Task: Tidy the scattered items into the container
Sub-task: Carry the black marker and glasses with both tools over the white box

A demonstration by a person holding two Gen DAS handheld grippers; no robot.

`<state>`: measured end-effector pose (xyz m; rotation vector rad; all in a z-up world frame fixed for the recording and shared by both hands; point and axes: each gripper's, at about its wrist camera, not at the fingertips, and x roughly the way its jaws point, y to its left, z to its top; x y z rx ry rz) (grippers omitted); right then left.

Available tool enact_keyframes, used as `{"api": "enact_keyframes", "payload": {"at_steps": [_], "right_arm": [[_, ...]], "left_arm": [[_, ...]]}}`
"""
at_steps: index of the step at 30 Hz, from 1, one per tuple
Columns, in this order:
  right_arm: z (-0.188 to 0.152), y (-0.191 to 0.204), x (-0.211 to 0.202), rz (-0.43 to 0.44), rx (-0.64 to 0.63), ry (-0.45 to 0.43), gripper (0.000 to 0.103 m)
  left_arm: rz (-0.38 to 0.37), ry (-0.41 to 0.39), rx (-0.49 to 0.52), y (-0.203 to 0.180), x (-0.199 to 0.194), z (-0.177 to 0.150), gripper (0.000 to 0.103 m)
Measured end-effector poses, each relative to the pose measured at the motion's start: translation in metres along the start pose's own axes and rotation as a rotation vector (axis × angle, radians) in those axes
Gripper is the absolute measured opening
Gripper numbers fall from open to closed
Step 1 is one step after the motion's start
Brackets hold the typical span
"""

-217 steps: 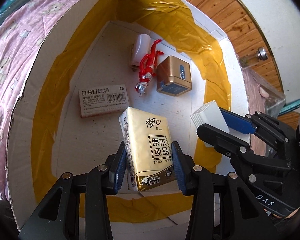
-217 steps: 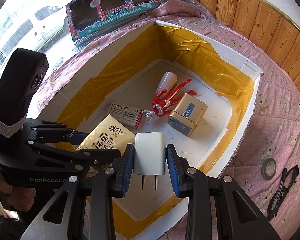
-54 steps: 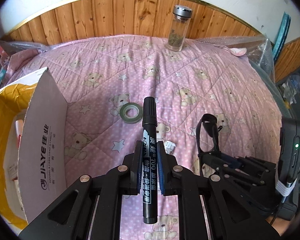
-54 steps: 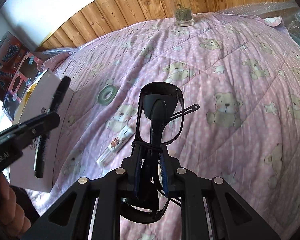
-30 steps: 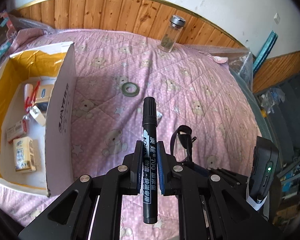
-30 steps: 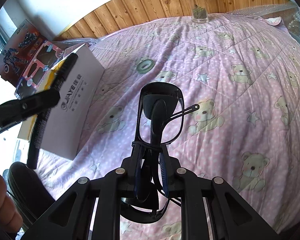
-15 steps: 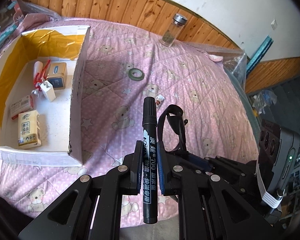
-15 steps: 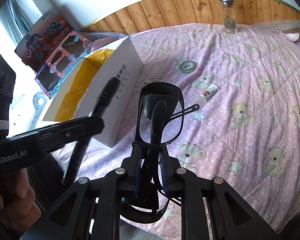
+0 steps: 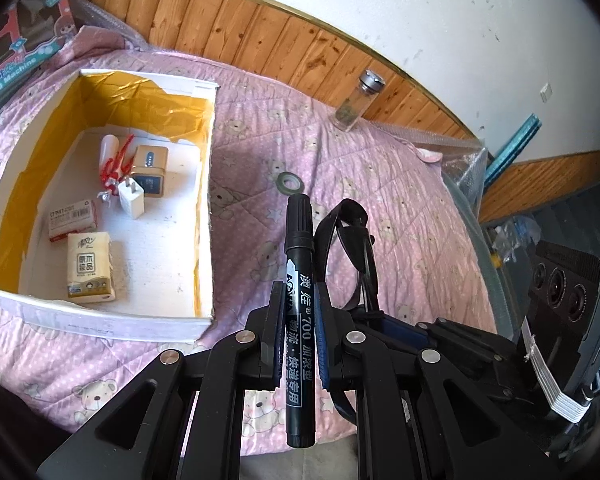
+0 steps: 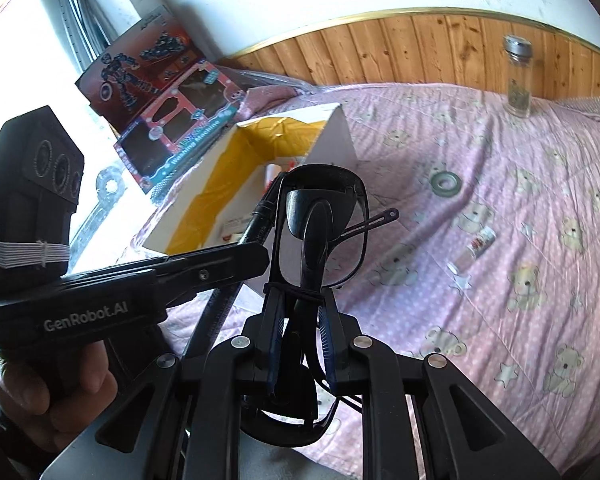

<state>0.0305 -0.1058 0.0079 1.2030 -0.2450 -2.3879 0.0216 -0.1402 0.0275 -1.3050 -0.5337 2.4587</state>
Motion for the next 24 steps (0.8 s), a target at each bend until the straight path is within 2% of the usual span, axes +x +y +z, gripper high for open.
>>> {"api": "enact_keyframes", "payload": {"at_steps": [14, 24], "right_arm": [[0.025, 0.041, 0.005, 0.038, -0.087, -0.001, 0.019], [0.052, 0.058, 0.021, 0.041, -0.125, 0.001, 0.019]], "left_arm": [[-0.012, -0.079, -0.074, 0.036, -0.034, 0.016, 0.014], [-0.007, -0.116, -0.166, 0.075, -0.045, 0.026, 0.014]]}}
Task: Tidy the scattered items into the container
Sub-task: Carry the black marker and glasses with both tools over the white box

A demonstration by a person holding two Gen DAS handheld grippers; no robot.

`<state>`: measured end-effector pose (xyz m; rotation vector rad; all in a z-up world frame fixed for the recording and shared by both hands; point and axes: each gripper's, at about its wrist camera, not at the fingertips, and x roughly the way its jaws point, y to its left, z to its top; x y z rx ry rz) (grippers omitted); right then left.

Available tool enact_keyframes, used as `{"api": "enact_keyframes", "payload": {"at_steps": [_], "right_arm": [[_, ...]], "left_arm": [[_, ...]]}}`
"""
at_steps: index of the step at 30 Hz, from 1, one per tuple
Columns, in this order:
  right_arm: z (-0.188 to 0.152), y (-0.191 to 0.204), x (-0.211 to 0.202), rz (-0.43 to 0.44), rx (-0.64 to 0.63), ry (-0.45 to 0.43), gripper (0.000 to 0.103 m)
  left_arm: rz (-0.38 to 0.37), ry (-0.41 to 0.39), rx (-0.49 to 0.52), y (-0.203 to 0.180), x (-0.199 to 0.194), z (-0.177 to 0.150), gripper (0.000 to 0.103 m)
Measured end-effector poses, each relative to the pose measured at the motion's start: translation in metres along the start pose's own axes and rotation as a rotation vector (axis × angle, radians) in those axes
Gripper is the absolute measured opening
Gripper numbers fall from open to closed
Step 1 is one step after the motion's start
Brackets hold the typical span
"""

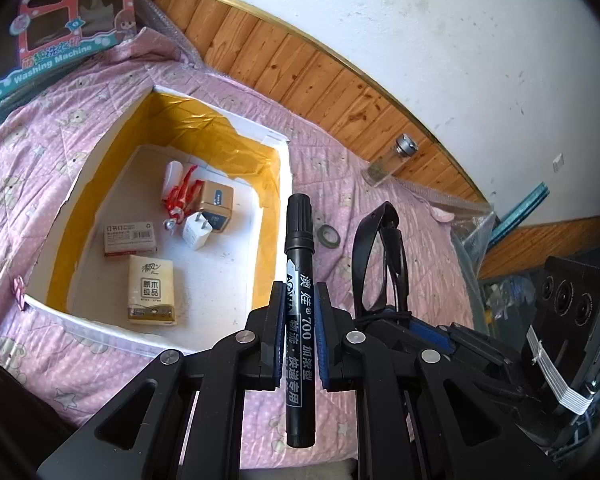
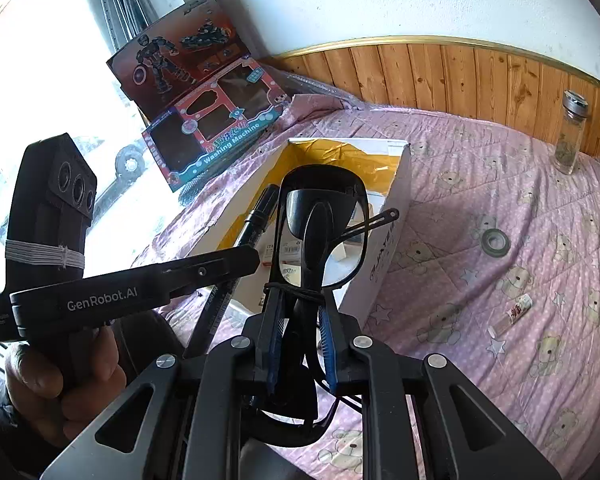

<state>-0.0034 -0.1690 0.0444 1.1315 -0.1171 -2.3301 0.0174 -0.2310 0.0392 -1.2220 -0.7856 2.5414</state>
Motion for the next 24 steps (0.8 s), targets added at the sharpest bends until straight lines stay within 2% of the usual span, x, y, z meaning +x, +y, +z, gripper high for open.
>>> {"api": "enact_keyframes", "payload": {"at_steps": [8, 24], "right_arm": [[0.022, 0.010, 0.019, 0.005, -0.038, 0.014, 0.019], [0.077, 0.016, 0.056, -0.028, -0.124, 0.039, 0.019]], "left_arm": [[0.018, -0.030, -0.076, 0.033, -0.005, 0.015, 0.014], [-0.001, 0.004, -0.166, 0.054, 0.044, 0.026, 0.014]]}}
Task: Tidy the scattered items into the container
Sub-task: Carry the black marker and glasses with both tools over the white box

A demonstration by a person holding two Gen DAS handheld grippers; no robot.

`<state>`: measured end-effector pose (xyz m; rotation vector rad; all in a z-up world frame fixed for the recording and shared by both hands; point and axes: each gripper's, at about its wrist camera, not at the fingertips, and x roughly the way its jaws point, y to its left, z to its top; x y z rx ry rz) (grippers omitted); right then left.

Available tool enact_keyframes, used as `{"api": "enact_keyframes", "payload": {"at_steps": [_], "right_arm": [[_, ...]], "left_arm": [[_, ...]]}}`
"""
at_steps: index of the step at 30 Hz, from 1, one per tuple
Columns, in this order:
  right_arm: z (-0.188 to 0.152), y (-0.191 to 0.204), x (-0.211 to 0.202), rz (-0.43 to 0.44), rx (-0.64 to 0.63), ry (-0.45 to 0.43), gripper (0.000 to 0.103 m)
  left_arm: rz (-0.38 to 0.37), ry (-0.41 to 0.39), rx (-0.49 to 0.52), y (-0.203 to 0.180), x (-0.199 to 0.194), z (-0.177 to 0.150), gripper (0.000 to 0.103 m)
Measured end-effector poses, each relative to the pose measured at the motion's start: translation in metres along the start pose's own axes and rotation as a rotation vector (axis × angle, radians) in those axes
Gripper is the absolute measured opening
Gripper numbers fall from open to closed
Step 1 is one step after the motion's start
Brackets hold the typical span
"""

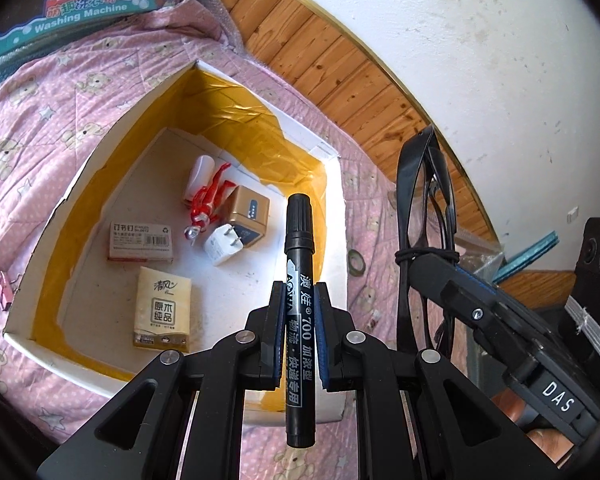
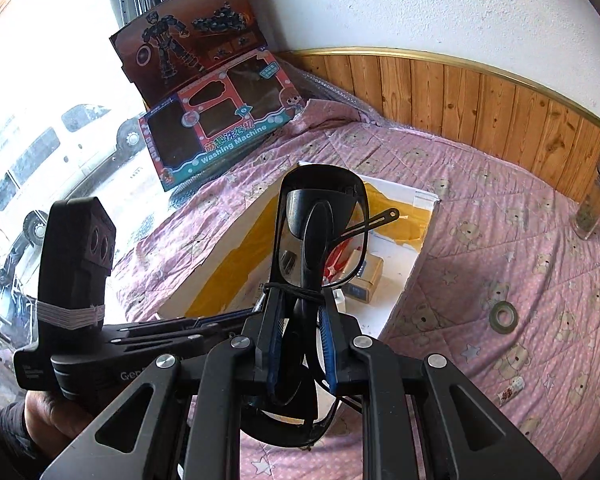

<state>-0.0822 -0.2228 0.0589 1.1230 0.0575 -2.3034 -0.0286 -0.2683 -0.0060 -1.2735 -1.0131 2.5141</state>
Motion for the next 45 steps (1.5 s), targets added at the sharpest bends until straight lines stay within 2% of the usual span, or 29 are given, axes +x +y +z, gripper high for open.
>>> {"api": "enact_keyframes", "payload": {"at_steps": [6, 19, 23, 29, 37, 45], "right_arm": [[0.025, -0.002, 0.022, 0.033, 0.007, 0.019, 0.019], [0.063, -0.015, 0.080, 0.115, 0.076, 0.117, 0.019], [0.071, -0.022, 0.098, 0.159, 0.125, 0.156, 0.019], [0.083, -0.026, 0.125, 0.225, 0.192, 0.215, 0.019], [0.093, -0.036, 0.164, 0.340, 0.373, 0.286, 0.019], [0.094, -0.041, 0.191, 0.339, 0.463, 0.318, 0.019]], "left_arm": [[0.009, 0.009, -0.052, 0.010, 0.017, -0.002, 0.014], [-0.027, 0.020, -0.110, 0.014, 0.034, -0.004, 0.014], [-0.035, 0.028, -0.143, 0.020, 0.038, -0.006, 0.014], [-0.037, -0.001, -0.176, 0.026, 0.037, -0.006, 0.014], [-0.045, -0.009, -0.227, 0.033, 0.041, -0.004, 0.014], [-0.054, -0.015, -0.293, 0.039, 0.051, 0.008, 0.014]]}}
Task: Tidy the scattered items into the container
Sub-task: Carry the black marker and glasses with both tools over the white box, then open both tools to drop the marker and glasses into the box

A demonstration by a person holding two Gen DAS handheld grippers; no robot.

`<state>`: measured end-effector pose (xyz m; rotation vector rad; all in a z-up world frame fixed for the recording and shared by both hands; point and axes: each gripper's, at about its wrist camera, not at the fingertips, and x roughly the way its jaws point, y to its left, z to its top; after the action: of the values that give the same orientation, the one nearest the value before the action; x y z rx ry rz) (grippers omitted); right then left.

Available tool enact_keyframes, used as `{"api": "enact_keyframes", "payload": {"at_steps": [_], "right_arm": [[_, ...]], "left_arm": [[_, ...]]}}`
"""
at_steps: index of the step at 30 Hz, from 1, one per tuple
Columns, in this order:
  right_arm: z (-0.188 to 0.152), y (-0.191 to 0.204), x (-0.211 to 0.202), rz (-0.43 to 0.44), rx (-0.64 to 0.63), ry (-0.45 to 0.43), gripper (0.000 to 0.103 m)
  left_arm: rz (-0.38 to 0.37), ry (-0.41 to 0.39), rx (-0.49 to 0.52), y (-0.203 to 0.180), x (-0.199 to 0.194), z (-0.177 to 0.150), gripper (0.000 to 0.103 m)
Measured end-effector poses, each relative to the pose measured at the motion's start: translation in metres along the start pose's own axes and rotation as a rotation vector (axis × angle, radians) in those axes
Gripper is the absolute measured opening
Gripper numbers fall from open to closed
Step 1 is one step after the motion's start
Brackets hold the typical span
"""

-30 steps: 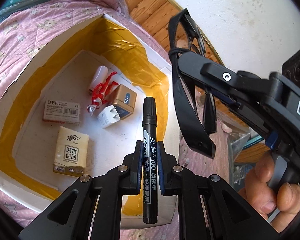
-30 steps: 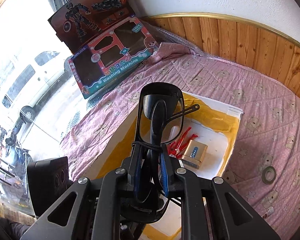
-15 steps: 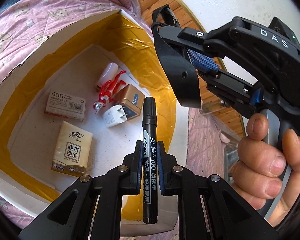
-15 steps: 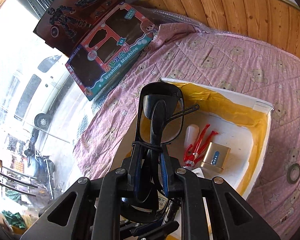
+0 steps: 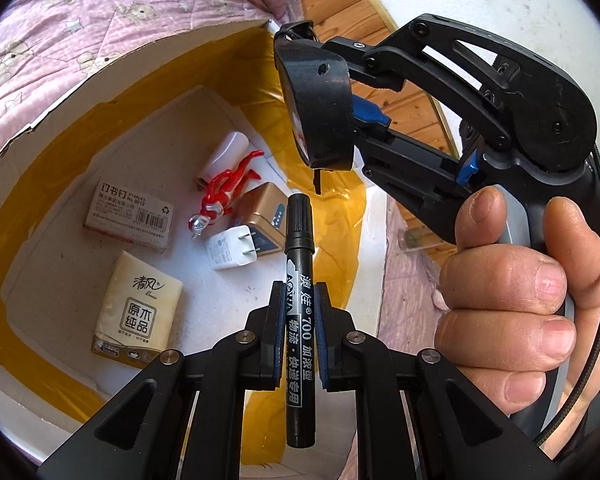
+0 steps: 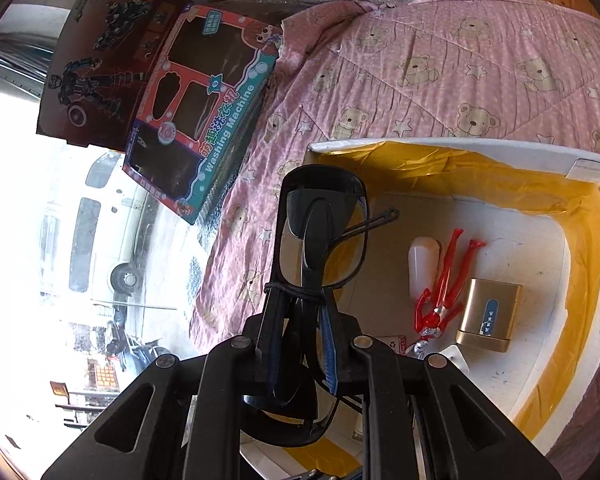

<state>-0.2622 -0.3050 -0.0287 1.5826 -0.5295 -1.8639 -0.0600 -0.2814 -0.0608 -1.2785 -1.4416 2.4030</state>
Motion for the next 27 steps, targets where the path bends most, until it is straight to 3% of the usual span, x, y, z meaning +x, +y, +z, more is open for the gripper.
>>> {"api": "enact_keyframes", "payload": {"at_steps": [8, 14, 18, 19, 20, 23, 27], "right_arm": [[0.009, -0.008, 0.011, -0.020, 0.021, 0.025, 0.019], [0.015, -0.008, 0.018, -0.022, 0.015, 0.051, 0.019], [0.019, -0.006, 0.026, -0.029, 0.001, 0.071, 0.020], [0.019, -0.005, 0.028, -0.033, -0.007, 0.078, 0.022], [0.020, -0.005, 0.031, -0.035, -0.014, 0.088, 0.025], [0.021, -0.008, 0.029, -0.047, -0.022, 0.083, 0.028], [0.016, -0.002, 0.011, -0.051, -0.077, 0.052, 0.028]], "left_arm": [[0.023, 0.033, -0.020, 0.004, 0.008, 0.006, 0.014], [0.097, 0.041, 0.003, -0.001, 0.008, 0.005, 0.014], [0.108, 0.068, 0.001, -0.001, 0.014, 0.006, 0.014], [0.112, 0.075, 0.005, -0.002, 0.016, 0.007, 0.015], [0.108, 0.086, 0.008, -0.002, 0.018, 0.008, 0.024], [0.115, 0.097, 0.004, 0.001, 0.018, 0.010, 0.038], [0.112, 0.062, 0.020, 0.000, 0.006, 0.011, 0.039]]}}
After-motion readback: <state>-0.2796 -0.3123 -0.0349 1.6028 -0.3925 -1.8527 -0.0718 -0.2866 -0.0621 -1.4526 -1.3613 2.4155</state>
